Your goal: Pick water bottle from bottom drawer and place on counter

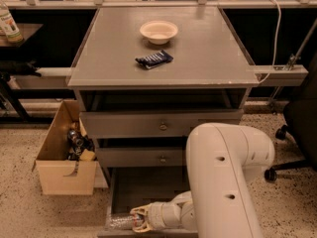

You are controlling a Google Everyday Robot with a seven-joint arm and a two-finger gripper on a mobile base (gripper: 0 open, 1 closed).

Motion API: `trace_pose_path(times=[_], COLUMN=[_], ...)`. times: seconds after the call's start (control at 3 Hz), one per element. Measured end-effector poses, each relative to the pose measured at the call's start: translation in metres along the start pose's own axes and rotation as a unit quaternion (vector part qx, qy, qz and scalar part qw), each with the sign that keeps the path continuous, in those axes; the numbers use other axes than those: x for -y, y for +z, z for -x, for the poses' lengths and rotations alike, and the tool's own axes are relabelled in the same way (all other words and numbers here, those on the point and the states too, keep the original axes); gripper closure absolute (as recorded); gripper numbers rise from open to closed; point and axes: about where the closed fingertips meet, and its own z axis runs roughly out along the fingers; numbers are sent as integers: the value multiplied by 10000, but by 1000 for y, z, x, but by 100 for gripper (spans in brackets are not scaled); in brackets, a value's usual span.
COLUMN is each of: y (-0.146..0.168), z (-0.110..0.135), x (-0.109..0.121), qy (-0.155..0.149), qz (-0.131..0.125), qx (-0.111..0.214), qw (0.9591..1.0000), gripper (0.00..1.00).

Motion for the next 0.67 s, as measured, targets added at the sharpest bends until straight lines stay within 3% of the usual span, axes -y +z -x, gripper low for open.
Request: trace_pose_path(times=[0.67], y=[0], z=[4], x=[-1], qy=[-62], qz=[30], qx=[74], qw=[9999], gripper=[100])
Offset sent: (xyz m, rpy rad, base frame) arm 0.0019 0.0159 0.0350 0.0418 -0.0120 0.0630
